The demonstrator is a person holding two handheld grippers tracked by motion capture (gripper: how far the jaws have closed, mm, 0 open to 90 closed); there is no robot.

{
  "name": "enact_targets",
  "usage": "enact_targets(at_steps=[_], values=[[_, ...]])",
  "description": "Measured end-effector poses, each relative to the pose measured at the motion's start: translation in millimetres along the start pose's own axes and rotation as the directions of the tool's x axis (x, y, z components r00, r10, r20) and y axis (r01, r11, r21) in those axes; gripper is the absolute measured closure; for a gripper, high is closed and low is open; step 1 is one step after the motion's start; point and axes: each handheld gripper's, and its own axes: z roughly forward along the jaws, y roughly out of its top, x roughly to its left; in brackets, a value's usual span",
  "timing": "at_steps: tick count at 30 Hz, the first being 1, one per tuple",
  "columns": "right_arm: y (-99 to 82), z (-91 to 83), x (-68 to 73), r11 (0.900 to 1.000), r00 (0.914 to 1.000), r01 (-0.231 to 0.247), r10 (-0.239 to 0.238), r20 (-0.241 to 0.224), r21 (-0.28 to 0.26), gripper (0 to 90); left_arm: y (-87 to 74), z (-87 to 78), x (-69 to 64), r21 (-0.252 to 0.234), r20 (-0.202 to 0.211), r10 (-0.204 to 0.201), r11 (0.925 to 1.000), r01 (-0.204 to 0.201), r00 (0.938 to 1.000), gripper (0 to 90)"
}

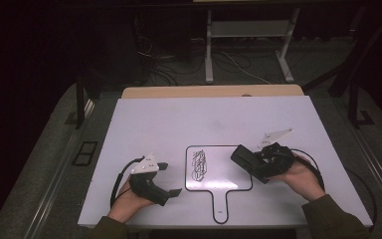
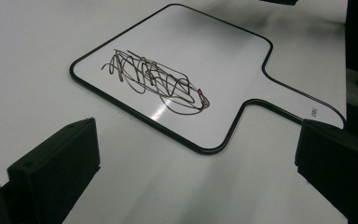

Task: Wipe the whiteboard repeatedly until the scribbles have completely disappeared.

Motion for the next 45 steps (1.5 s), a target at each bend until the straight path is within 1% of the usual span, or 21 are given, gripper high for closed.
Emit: enact_targets(at_steps=[1, 7, 8, 12, 21, 23, 26, 28, 30, 31, 35, 38, 39, 45], values=[[3.7, 1.8, 0.6, 1.0, 1.0, 0.008, -0.008, -0.003, -0.003, 38.9, 0.1, 0.1, -0.1, 0.0, 0.0, 0.0, 1.0, 0.0, 1.0, 0.0], [14.0, 7.0, 2.6, 0.9998, 0.9998, 0.018, -0.018, -0.009, -0.004, 38.9, 0.0, -0.1, 0.5, -0.001, 0.001, 0.002, 1.0, -0.002, 1.0, 0.0], [18.2, 9.9, 3.4, 0.9997, 0.9996, 0.025, -0.025, -0.01, -0.006, 38.9, -0.2, 0.3, 0.7, 0.0, -0.001, 0.002, 1.0, -0.002, 1.0, 0.0], [25.1, 14.6, 5.0, 0.9996, 0.9995, 0.029, -0.029, -0.012, -0.008, 38.9, -0.5, 0.6, 1.2, 0.003, -0.004, 0.005, 1.0, -0.005, 1.0, 0.0], [46.7, 31.7, 13.2, 0.9989, 0.9988, 0.045, -0.045, -0.019, -0.012, 38.9, -0.2, 1.3, -0.2, -0.007, -0.002, -0.009, 0.9999, 0.009, 1.0, 0.0], [51.9, 36.4, 15.1, 0.9983, 0.9982, 0.057, -0.057, -0.019, -0.013, 38.9, -0.1, 1.2, -0.2, -0.008, -0.001, -0.007, 0.9999, 0.007, 1.0, 0.0], [60.1, 43.9, 19.0, 0.9981, 0.9979, 0.062, -0.062, -0.021, -0.003, 38.9, 0.0, 0.9, -0.3, -0.008, 0.0, -0.006, 0.9999, 0.006, 1.0, 0.0], [65.1, 50.1, 21.5, 0.9971, 0.9969, 0.076, -0.076, -0.017, 0.0, 38.9, 0.1, 1.0, -0.8, -0.008, 0.0, -0.007, 0.9999, 0.007, 1.0, 0.0], [69.8, 56.4, 23.4, 0.9967, 0.9964, 0.082, -0.081, -0.025, 0.006, 38.9, 0.1, 1.1, -1.3, -0.009, 0.003, -0.006, 0.9999, 0.006, 1.0, 0.0], [72.0, 59.3, 23.8, 0.9957, 0.9955, 0.092, -0.091, -0.026, 0.011, 38.9, -0.1, 1.1, -1.1, -0.009, 0.003, -0.006, 0.9999, 0.006, 1.0, 0.0], [81.1, 68.8, 25.8, 0.9957, 0.9952, 0.092, -0.092, -0.035, 0.012, 38.9, 0.0, 1.2, -0.9, -0.01, 0.003, -0.01, 0.9999, 0.01, 0.9999, 0.0], [87.5, 75.5, 27.9, 0.9948, 0.9945, 0.099, -0.098, -0.036, 0.022, 38.9, 0.3, 1.1, -1.4, -0.01, 0.007, -0.004, 0.9999, 0.004, 1.0, 0.0], [89.3, 77.8, 27.8, 0.9934, 0.9932, 0.111, -0.11, -0.037, 0.027, 38.9, 0.3, 1.1, -1.5, -0.01, 0.007, -0.003, 0.9999, 0.004, 1.0, 0.0], [99.9, 89.4, 28.8, 0.9913, 0.9923, 0.121, -0.12, -0.032, 0.052, 38.9, 0.5, 0.9, -1.2, -0.013, 0.008, -0.005, 0.9999, 0.005, 1.0, 0.0]])
